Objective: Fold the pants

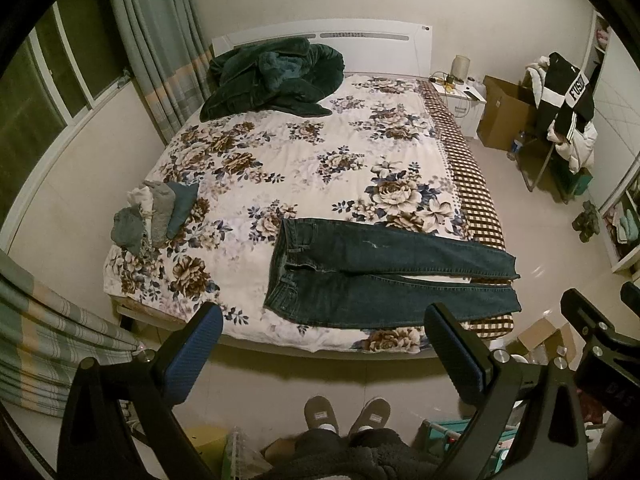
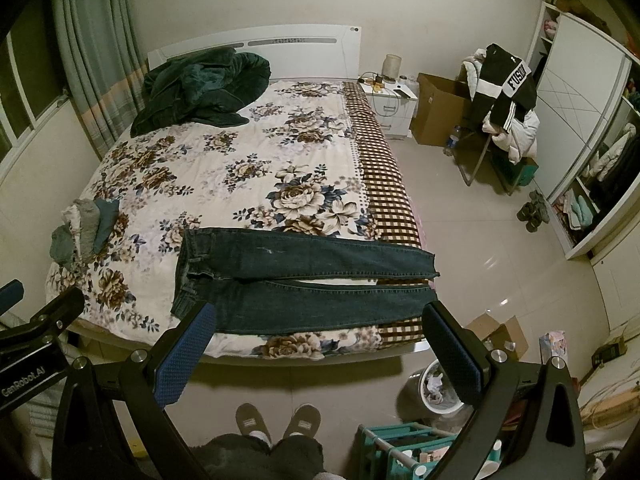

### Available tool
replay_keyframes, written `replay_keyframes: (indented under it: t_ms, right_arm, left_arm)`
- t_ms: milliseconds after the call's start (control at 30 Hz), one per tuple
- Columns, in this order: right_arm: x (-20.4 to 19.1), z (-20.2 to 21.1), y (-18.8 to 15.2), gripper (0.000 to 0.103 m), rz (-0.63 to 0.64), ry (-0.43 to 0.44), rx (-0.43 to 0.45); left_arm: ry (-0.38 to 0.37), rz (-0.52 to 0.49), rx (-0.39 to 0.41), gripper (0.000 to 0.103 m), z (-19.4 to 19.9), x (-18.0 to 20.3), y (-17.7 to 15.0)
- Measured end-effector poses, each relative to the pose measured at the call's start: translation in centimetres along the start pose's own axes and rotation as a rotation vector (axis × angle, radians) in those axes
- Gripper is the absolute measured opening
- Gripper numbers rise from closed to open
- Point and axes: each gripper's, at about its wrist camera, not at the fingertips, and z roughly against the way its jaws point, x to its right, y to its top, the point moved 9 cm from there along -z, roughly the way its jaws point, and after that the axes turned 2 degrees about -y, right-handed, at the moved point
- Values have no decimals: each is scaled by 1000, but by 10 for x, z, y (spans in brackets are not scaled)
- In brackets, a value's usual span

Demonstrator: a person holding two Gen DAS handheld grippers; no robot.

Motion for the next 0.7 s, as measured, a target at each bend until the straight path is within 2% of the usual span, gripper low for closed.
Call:
replay_keyframes:
  t_ms: [700]
  right_arm:
    - [2,1,0,103,0,0,-3]
  left_arm:
    - [-4,0,3,103,4,1,0]
